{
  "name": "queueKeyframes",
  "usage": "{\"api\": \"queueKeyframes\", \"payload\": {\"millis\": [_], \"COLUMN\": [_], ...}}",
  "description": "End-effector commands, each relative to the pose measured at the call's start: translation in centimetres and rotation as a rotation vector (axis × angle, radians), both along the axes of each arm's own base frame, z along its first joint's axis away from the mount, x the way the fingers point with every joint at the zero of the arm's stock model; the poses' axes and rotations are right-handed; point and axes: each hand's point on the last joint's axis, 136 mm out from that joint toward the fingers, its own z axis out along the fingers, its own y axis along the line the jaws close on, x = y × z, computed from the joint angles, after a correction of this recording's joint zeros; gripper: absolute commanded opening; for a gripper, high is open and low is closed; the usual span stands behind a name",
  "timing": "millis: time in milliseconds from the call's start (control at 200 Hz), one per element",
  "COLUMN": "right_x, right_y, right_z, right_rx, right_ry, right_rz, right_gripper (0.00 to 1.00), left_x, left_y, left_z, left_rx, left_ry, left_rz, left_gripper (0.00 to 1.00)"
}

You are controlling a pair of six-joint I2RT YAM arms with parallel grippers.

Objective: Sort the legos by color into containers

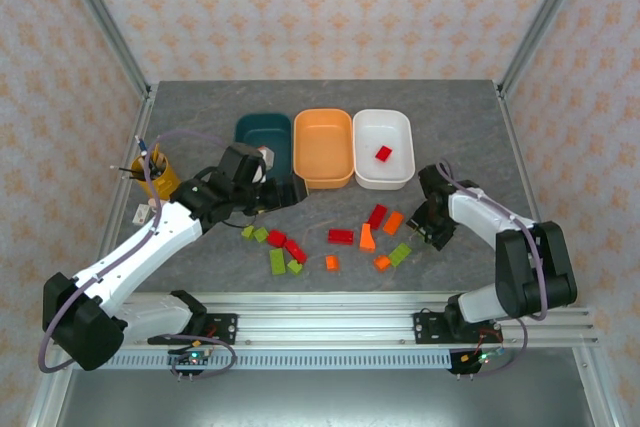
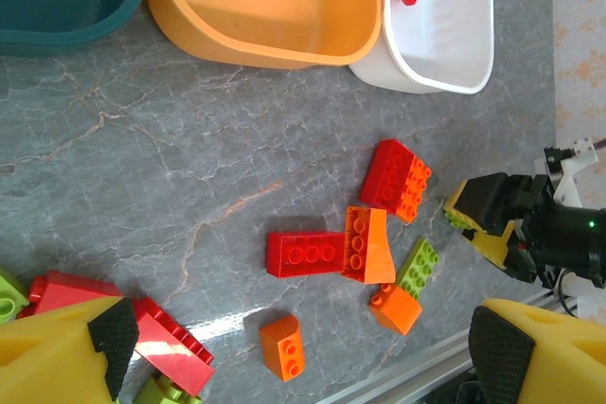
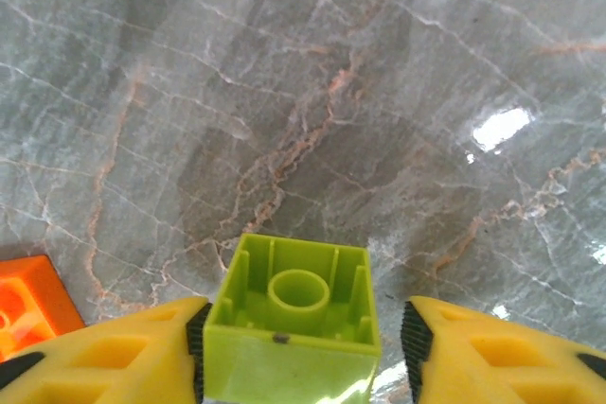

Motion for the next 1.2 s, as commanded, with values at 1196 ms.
{"api": "queueKeyframes", "payload": {"millis": [1196], "right_x": [19.4], "right_y": [23.1], "right_z": [7.3], "right_rx": [-0.112], "right_ry": [-0.258], "right_rz": [0.681], "right_gripper": [0.33], "left_x": [7.1], "left_y": [8.4], "left_z": [4.6], "left_rx": [0.101], "left_ry": [-0.043], "left_rz": [0.403], "left_gripper": [0.93]}}
